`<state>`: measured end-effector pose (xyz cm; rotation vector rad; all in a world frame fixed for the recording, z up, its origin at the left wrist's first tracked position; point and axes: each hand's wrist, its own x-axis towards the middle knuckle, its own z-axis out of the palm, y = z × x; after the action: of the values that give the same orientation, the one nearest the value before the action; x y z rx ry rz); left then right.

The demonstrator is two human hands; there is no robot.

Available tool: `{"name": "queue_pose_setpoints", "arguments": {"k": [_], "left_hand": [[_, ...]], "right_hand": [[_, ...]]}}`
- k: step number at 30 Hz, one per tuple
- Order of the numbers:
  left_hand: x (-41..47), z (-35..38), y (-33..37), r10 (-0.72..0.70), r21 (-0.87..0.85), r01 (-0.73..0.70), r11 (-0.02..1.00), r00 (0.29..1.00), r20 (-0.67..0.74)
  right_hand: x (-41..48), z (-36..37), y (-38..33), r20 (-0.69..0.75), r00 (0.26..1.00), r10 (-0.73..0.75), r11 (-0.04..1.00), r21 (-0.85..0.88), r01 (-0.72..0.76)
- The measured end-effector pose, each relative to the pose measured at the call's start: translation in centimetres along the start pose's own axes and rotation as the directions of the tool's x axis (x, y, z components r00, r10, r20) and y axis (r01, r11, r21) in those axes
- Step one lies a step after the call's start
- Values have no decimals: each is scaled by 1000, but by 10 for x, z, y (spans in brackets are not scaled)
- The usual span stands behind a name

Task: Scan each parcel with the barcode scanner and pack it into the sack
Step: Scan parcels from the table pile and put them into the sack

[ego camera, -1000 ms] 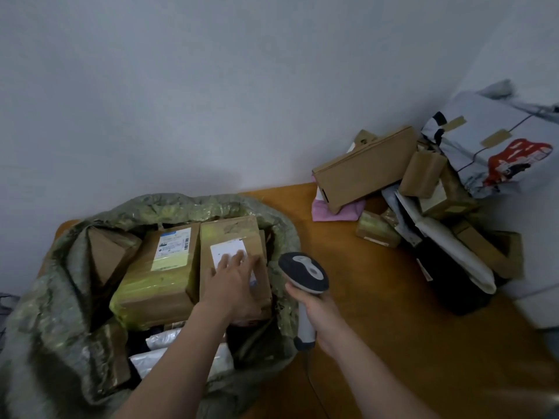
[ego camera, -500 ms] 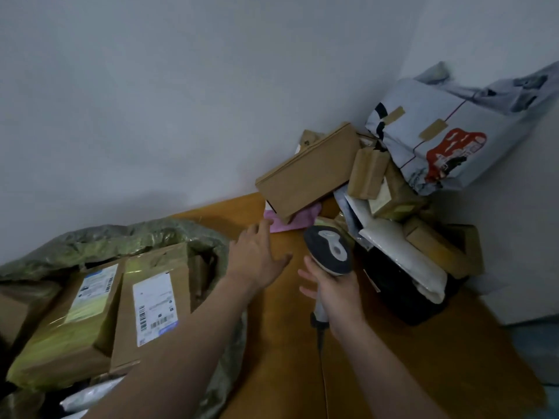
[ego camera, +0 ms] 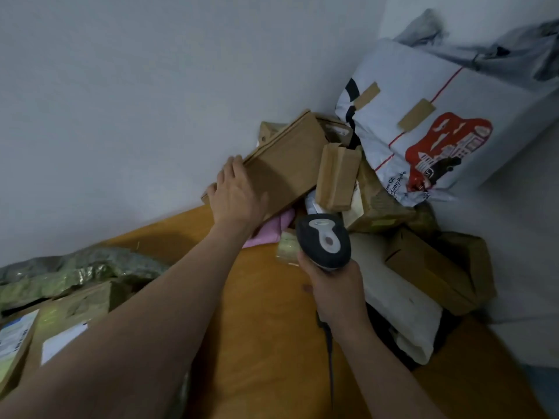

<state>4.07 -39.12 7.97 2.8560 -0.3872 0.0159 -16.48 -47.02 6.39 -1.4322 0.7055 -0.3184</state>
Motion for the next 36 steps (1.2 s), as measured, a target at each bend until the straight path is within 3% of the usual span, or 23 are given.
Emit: {"name": "queue_pose_setpoints", "arguments": {"k": [3,8,12,16,19,23,28,33,36], "left_hand": [[18,11,0,-37,51,35,998,999,39],[20,14,1,-6,-29,4,1000,999,-51],[1,12,1,23,-57,-20,998,999,49],[-35,1,-9,104,-189,-100,977,995,10],[-74,-15,-16,29,-339,-44,940,998,-50],[-123,-32,-38,-174,-576,108,810,983,-60],[-194,-58,-76,-318,-746,234,623,948,31],[-270,-77,-108,-214,-855,386,346,920,329],[-310,-84,-125,-113,-867,402,295,916,386]], "right_hand": [[8,-5,10,30,999,25,1000,16,-26],[8,-15,17,35,999,22,999,37,-23],[8,-14,19,39,999,32,998,60,-34],[-1,-14,15,57,998,-9,999,38,7],[-18,-10,7,100,995,-2,994,107,-8],[-46,-3,1,162,981,112,955,255,-151],[-109,11,-5,188,972,142,952,245,-186],[-177,34,-14,261,952,160,955,205,-216],[-217,48,-14,274,945,179,960,161,-228]]}}
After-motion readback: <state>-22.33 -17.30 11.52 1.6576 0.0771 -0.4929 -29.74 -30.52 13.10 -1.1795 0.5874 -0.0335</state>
